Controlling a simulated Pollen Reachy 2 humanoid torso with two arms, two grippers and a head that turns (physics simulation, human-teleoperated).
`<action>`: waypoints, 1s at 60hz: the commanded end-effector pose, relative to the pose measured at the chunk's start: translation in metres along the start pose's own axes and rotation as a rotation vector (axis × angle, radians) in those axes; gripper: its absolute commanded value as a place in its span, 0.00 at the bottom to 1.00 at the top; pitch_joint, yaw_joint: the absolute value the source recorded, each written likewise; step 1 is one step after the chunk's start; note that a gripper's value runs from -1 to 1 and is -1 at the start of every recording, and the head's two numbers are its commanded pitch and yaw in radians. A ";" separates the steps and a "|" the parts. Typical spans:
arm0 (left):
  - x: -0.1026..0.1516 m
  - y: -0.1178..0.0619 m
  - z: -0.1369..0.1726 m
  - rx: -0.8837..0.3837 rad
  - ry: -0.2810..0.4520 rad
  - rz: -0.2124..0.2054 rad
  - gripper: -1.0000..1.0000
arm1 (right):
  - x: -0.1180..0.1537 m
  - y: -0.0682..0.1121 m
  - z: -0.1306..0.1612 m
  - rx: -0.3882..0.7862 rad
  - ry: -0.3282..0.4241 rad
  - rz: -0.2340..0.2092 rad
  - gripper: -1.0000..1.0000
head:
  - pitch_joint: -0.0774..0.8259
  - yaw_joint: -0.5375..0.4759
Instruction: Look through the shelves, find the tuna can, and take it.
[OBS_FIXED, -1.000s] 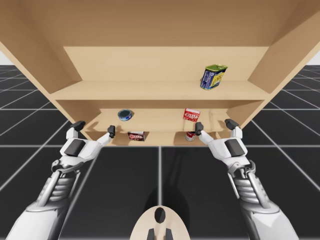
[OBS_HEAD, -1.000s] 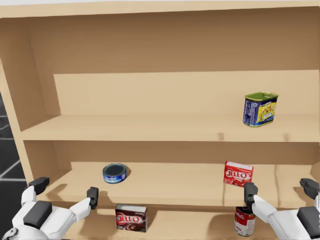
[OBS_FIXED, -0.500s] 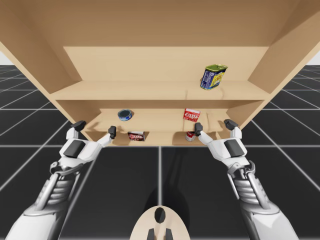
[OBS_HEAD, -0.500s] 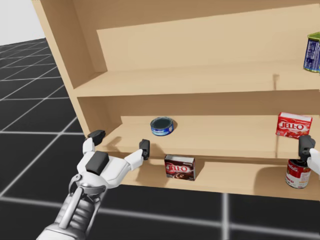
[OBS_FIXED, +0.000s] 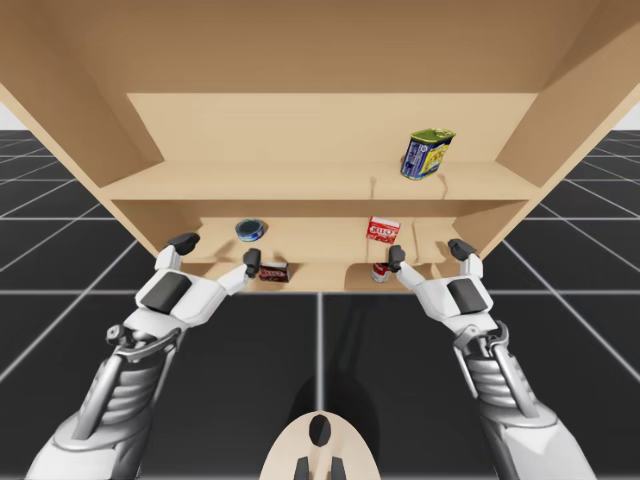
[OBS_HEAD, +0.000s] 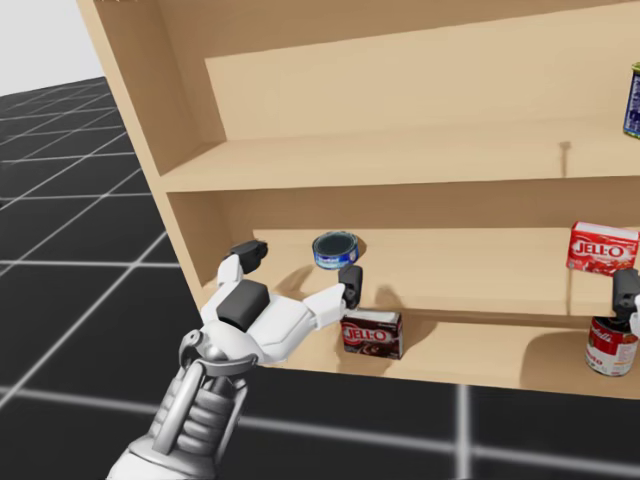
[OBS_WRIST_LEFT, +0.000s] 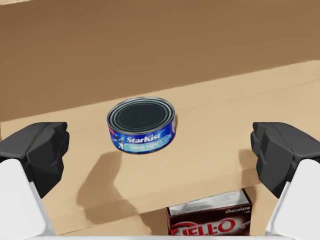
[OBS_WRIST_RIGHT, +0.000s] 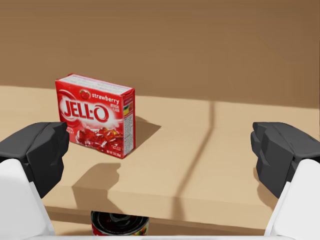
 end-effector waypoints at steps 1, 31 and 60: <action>0.006 -0.012 -0.025 -0.013 0.016 0.051 0.00 | 0.000 0.001 0.001 -0.004 -0.002 -0.013 0.00 | 0.53 0.84; -0.035 -0.006 -0.107 0.098 0.138 0.133 0.00 | 0.001 -0.004 -0.001 -0.012 -0.010 -0.019 0.00 | 0.54 0.83; -0.065 -0.011 -0.133 0.102 0.196 0.121 1.00 | 0.001 -0.007 0.000 -0.016 -0.015 -0.023 0.00 | 0.55 0.82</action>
